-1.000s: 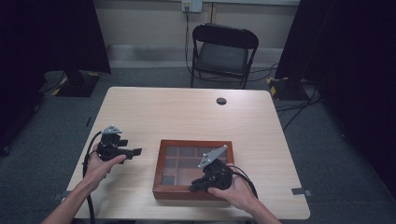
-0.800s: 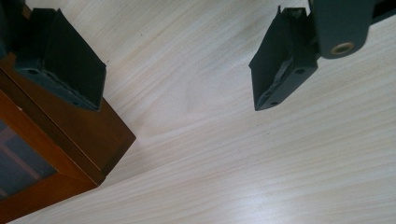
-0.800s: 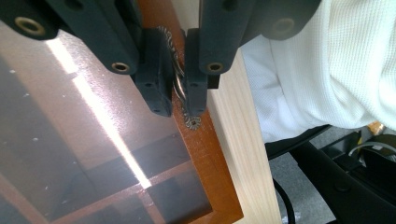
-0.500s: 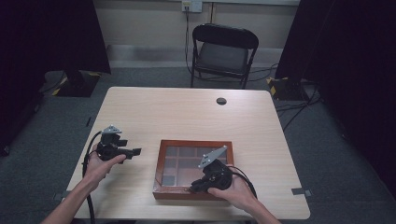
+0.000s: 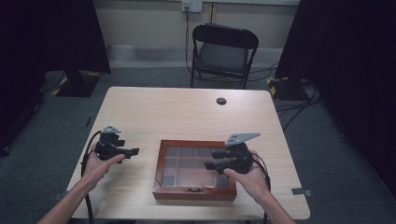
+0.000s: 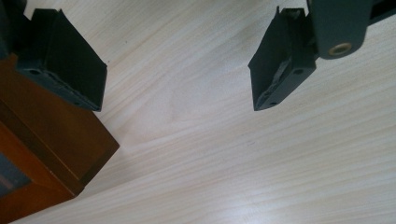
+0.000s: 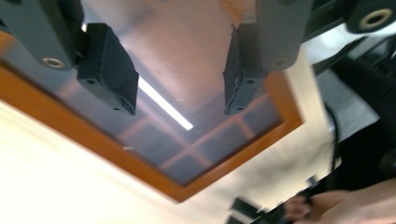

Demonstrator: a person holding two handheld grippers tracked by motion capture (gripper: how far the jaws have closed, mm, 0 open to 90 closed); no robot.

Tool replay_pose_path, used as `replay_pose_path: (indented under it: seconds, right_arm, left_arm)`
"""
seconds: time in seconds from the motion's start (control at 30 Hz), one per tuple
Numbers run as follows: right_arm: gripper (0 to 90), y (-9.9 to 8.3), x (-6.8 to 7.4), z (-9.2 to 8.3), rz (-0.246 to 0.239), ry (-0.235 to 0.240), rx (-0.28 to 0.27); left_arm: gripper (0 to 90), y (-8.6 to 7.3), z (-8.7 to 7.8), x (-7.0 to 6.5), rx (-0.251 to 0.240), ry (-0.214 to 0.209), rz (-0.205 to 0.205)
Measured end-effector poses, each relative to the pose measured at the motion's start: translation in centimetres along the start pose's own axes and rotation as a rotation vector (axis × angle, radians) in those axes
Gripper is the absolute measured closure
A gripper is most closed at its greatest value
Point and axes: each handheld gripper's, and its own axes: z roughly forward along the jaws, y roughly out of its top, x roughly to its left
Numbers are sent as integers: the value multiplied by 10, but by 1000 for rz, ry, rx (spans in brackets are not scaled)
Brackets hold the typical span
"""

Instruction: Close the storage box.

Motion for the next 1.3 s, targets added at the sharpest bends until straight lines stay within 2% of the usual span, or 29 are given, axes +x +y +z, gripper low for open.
replay_pose_path:
  seconds: [0.03, 0.1, 0.23, 0.37, 0.5, 0.57, 0.73, 0.9, 0.93, 0.97, 1.03, 1.07, 1.13, 1.2, 1.3]
  right_arm:
    - [407, -1, -4, -4, 18, -21, -7]
    - [390, -4, -12, -11, 42, -66, -9]
    - [345, -14, -31, -27, 108, -151, -27]
    - [328, -23, -47, -41, 162, -205, -52]
    - [254, -35, -65, -54, 214, -289, -65]
    - [227, -42, -73, -58, 237, -318, -71]
    - [150, -63, -94, -64, 307, -359, -79]
    - [149, -85, -108, -64, 350, -417, -31]
    - [149, -88, -110, -64, 360, -420, -24]
    - [149, -92, -114, -63, 390, -429, -9]
    - [149, -98, -117, -60, 417, -455, 21]
    - [150, -102, -119, -57, 426, -475, 43]
    - [150, -105, -121, -50, 433, -538, 89]
    - [151, -107, -122, -44, 421, -573, 109]
    - [151, -108, -124, -36, 402, -610, 142]
  left_arm:
    - [185, 2, 0, -1, 4, -3, 18]
    - [186, 5, -3, -1, 1, 2, 40]
    - [188, 5, -6, 3, -10, 12, 22]
    - [188, 1, -9, 10, -2, 30, 3]
    - [191, -4, -11, 18, 3, 53, -26]
    - [191, -9, -11, 21, 1, 62, -43]
    - [193, -18, -7, 26, 41, 65, -59]
    - [194, -25, -6, 28, 55, 74, -59]
    - [194, -27, -6, 29, 70, 69, -47]
    - [193, -28, -5, 29, 68, 69, -44]
    - [191, -29, -1, 28, 82, 93, -10]
    - [191, -29, 0, 27, 82, 102, -10]
    - [189, -29, 2, 27, 83, 105, -13]
    - [181, -30, 4, 27, 104, 122, -11]
    - [166, -33, 8, 27, 99, 152, 0]
